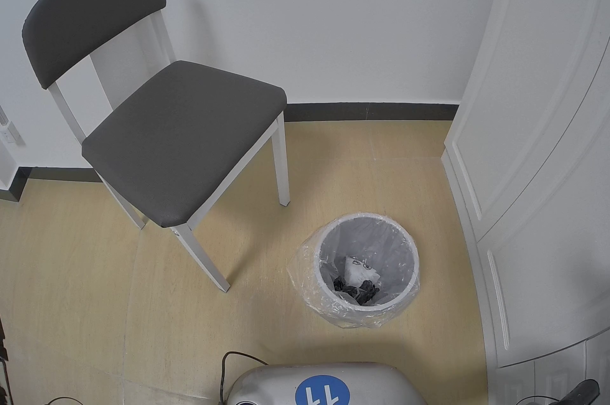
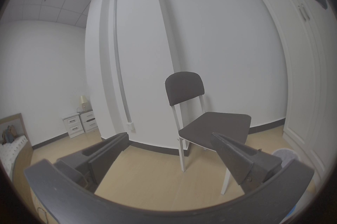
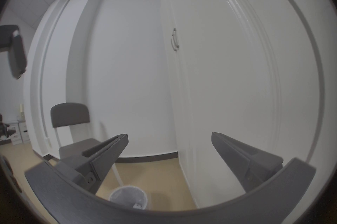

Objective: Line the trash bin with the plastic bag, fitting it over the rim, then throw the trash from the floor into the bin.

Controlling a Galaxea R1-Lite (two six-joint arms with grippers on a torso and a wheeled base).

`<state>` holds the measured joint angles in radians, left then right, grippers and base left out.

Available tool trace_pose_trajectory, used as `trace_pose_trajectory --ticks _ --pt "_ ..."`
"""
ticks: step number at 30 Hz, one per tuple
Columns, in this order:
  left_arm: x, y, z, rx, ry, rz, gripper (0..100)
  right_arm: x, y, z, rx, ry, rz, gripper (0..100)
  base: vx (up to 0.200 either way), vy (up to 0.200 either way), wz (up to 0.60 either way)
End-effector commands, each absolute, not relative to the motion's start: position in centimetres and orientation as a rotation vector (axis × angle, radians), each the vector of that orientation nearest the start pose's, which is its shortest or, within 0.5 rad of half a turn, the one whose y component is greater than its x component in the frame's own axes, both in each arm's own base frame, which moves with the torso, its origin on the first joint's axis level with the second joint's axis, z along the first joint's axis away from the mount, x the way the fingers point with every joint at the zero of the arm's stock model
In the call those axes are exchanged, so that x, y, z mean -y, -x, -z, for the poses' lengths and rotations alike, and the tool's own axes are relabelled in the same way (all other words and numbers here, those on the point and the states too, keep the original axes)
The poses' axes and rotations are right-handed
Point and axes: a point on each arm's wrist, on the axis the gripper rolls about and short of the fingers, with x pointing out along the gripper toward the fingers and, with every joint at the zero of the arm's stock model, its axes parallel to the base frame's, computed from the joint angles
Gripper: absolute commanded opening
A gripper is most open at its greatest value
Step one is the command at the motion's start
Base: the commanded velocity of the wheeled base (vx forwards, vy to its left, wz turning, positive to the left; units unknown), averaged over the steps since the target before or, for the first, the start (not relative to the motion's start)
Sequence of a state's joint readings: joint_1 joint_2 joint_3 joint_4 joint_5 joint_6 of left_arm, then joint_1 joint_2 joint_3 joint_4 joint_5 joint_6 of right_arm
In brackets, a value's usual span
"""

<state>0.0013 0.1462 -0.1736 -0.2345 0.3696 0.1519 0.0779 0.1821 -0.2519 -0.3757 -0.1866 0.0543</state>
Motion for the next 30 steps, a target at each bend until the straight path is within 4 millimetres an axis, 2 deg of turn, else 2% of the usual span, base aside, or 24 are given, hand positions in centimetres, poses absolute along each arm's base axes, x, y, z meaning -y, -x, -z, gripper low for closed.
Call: trace_pose_trajectory --ticks 1,5,6,7,11,12,14,16,22,30 --pt "-0.7 3.5 -12.7 0.263 -0.064 -0.375 100 0.2 5.3 -15.7 0.508 -0.097 0.099 100 0.000 0.000 0.00" --pt "-0.7 3.0 -10.6 0.222 -0.052 -0.331 100 0.2 3.5 -12.4 0.379 -0.085 0.086 100 0.000 0.000 0.00" --pt "-0.7 3.0 -10.6 0.221 -0.050 -0.328 100 0.2 3.4 -12.2 0.374 -0.083 0.084 100 0.000 0.000 0.00" --pt "-0.6 2.6 -9.6 0.189 -0.037 -0.285 100 0.2 2.8 -10.7 0.311 -0.078 0.080 100 0.000 0.000 0.00" --pt "-0.5 2.4 -8.7 0.110 0.012 -0.221 100 0.2 2.6 -10.0 0.248 -0.079 0.082 100 0.000 0.000 0.00" --pt "-0.5 2.4 -8.1 0.058 0.050 -0.201 100 0.2 2.5 -9.5 0.193 -0.076 0.091 100 0.000 0.000 0.00" --pt "-0.4 2.4 -8.2 0.061 0.084 -0.182 100 0.2 2.3 -8.5 0.096 -0.071 0.110 100 0.000 0.000 0.00" --pt "-0.4 2.4 -8.1 0.054 0.105 -0.166 100 0.3 2.4 -8.1 0.051 -0.078 0.119 100 0.000 0.000 0.00" --pt "-0.3 2.3 -8.1 0.050 0.127 -0.132 100 0.1 2.3 -8.1 0.056 -0.057 0.066 100 0.000 0.000 0.00" --pt "-0.1 2.3 -7.9 0.033 0.040 -0.030 100 0.0 2.3 -7.5 -0.005 0.008 -0.002 100 0.000 0.000 0.00"
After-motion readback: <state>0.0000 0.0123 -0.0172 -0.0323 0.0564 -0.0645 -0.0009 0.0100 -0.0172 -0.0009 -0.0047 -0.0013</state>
